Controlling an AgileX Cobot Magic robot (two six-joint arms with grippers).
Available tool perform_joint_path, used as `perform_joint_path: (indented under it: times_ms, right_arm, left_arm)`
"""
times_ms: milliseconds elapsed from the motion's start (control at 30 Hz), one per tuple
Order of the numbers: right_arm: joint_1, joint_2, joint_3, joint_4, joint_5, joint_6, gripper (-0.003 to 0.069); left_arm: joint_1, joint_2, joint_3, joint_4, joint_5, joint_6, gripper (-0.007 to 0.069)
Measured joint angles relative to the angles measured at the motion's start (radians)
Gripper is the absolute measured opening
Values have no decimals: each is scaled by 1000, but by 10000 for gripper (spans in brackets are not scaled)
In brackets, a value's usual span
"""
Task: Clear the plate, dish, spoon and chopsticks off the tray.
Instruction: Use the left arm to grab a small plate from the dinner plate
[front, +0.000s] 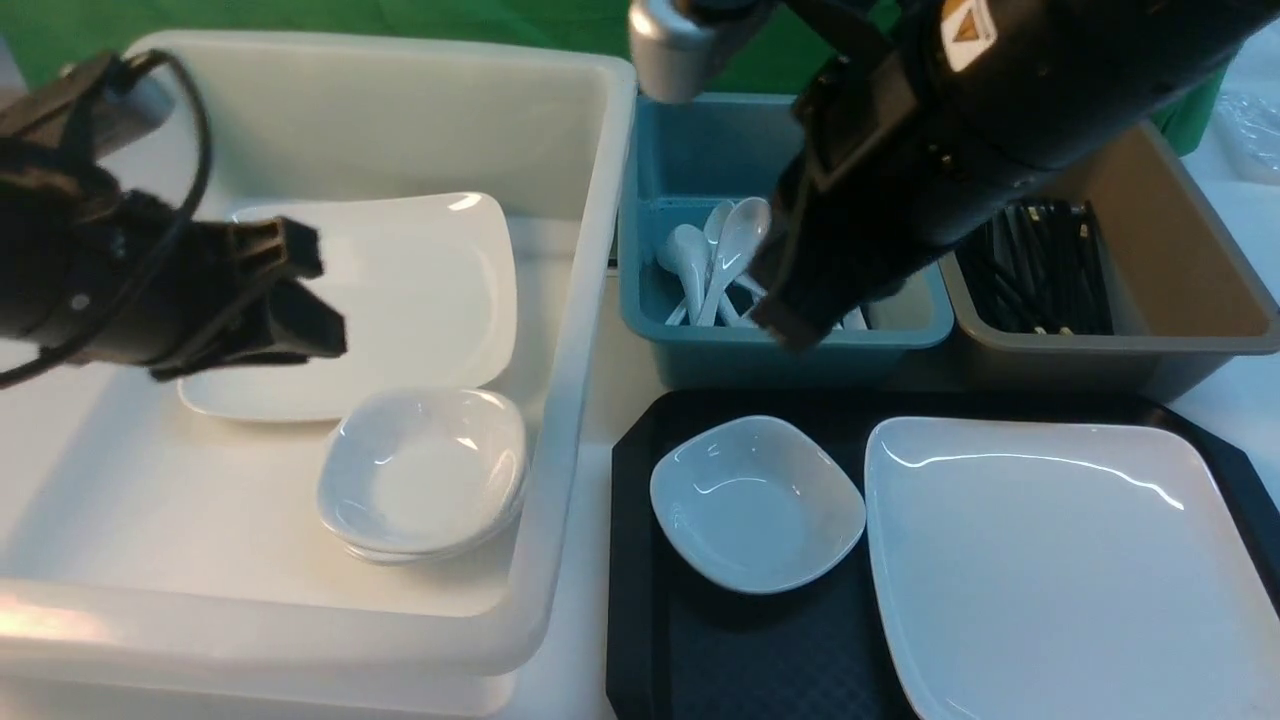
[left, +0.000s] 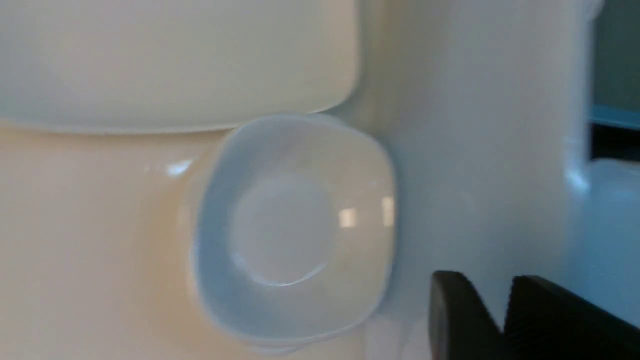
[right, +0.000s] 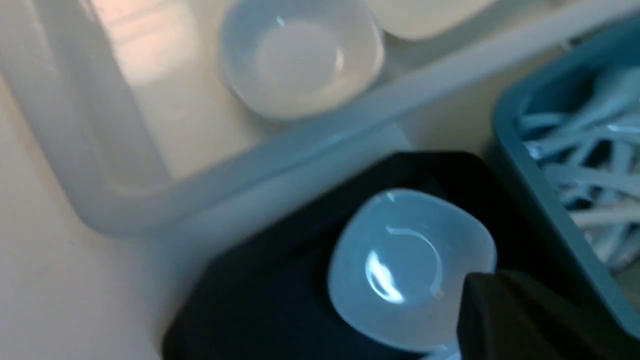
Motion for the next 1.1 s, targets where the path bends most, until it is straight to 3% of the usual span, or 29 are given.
perform_joint_path:
  times_ms: [33, 67, 200, 333, 433, 533, 700, 900, 1100]
  right_arm:
    - [-5, -6, 0, -10, 12, 12, 28]
    - [-44, -36, 7, -36, 52, 41, 28]
    - [-125, -118, 79, -59, 72, 90, 28]
    - [-233, -254, 269, -63, 24, 137, 28]
    - [-315, -362, 428, -64, -32, 187, 28]
    - [-367, -430, 533, -64, -57, 222, 28]
    - [-461, -551, 712, -61, -80, 253, 20]
    - [-470, -625, 805, 1, -89, 248, 20]
    - [-470, -637, 813, 25, -106, 231, 20]
  left_arm:
    - [-24, 0, -10, 4, 0, 0, 75]
    - [-137, 2, -54, 21, -3, -1, 31]
    - [-361, 38, -136, 106, -20, -39, 5]
    - [-597, 153, -219, 341, -39, -148, 2]
    - [-718, 264, -252, 519, -62, -231, 18]
    - [-769, 333, -263, 600, -73, -253, 52]
    - [-831, 480, -272, 725, -123, -287, 207]
    - [-836, 605, -274, 789, -171, -294, 418]
    - [-836, 672, -277, 859, -217, -295, 505]
